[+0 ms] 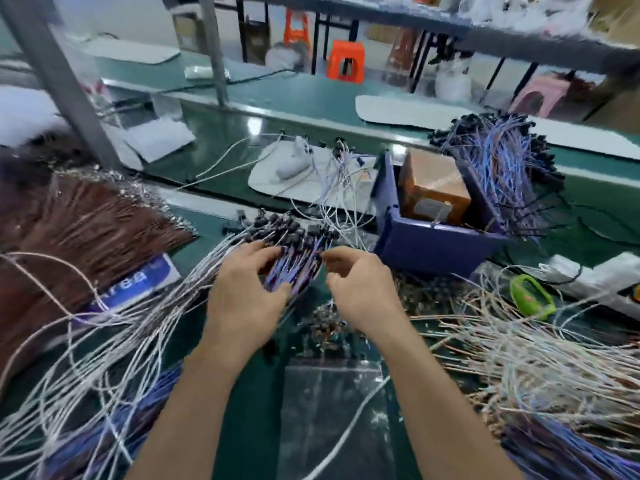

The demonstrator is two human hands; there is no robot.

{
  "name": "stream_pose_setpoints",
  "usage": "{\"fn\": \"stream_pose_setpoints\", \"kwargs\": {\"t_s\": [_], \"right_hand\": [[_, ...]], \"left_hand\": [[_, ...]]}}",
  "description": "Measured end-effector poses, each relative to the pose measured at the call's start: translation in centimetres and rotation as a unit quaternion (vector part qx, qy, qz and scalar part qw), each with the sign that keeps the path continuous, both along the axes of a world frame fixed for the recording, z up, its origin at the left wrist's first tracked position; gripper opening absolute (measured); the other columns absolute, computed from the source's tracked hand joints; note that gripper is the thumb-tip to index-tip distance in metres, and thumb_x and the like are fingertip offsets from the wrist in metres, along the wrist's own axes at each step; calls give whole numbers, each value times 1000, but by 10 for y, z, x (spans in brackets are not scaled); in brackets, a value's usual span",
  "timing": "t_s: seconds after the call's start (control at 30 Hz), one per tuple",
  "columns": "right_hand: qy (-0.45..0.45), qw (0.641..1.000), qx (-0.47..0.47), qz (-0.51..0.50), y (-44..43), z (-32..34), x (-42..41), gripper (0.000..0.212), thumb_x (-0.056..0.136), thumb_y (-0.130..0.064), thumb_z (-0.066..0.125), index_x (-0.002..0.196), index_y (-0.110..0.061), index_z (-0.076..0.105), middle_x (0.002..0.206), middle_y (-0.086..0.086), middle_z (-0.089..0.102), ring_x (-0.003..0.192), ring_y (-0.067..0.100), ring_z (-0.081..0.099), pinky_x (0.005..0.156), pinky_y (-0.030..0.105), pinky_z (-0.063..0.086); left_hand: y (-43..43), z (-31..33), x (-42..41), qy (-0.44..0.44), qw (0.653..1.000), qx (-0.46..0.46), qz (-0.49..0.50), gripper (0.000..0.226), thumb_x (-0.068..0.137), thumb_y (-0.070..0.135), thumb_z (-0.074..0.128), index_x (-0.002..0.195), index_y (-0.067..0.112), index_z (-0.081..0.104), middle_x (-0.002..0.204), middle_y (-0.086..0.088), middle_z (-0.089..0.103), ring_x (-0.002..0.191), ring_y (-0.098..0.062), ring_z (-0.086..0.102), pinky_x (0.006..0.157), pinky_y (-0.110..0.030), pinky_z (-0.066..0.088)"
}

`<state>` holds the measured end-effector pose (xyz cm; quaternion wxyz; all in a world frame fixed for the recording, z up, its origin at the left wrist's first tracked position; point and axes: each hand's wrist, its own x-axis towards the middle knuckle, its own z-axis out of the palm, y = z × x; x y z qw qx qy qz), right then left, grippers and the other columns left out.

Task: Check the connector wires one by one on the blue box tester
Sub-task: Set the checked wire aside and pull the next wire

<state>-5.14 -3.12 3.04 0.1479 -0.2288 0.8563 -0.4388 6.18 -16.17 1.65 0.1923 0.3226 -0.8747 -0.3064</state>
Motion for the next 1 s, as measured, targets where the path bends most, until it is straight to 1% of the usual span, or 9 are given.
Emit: {"fn": "stream_pose_setpoints", "kwargs": {"t_s": [0.1,0.2,0.3,0.37,0.43,0.53,0.8,0.93,1.0], "right_hand": [[18,997,61,34,-19,4,-6,59,83,6,52,129,-28,66,96,-10,67,67,-2,57,59,6,41],[144,966,145,159,-40,3,-11,70,77,7,61,142,-20,58,139,0,59,126,17,54,106,19,36],[217,931,194,219,-49,-4,-12,75,81,0,65,149,-25,45,160,2,37,148,21,31,121,30,24],[220,925,211,228,-46,-10,-13,82,80,2,64,151,-30,38,162,2,30,149,23,27,122,38,28],[214,927,215,223,-38,-13,-14,82,81,2,64,148,-35,36,159,-2,29,146,22,29,118,40,34],[239,918,226,222,-31,-14,-12,74,81,0,66,140,-35,37,151,-3,33,133,23,37,109,40,43],[204,933,188,231,-3,-8,-13,65,75,3,65,120,-41,48,127,-17,43,112,14,47,96,33,48],[120,980,71,143,15,-1,-13,72,82,12,51,126,-46,57,147,-27,42,129,7,51,110,29,45],[74,989,18,124,22,1,-9,68,90,6,49,128,-50,59,154,-21,42,133,9,52,104,29,52]], "left_hand": [[-6,-15,0,-31,999,-3,-15,76,88,31,77,155,26,42,163,5,37,154,-15,24,127,-30,15],[-7,-22,-2,-15,999,-5,-31,73,89,28,75,155,24,43,165,7,34,156,-13,17,125,-26,7],[-5,-19,3,30,999,21,-22,66,89,21,76,150,28,51,155,13,46,150,-6,29,122,-23,18],[-5,-14,13,54,998,-12,24,45,87,24,77,131,29,67,127,13,66,124,-10,57,104,-24,41],[-8,-8,23,-16,997,-47,65,28,90,42,73,116,31,73,104,15,69,91,-11,62,80,-25,47],[-2,-7,25,-110,993,-36,21,43,89,54,70,126,33,66,112,17,62,101,-10,57,87,-28,47],[12,-6,18,-34,994,106,-18,41,83,23,81,121,36,74,98,29,65,89,8,60,72,2,37],[1,3,30,43,984,164,50,31,79,23,88,103,42,80,89,28,74,76,14,66,66,-1,48],[-4,11,30,109,972,198,68,33,84,11,82,97,41,79,89,22,77,83,7,71,72,-7,53]]}}
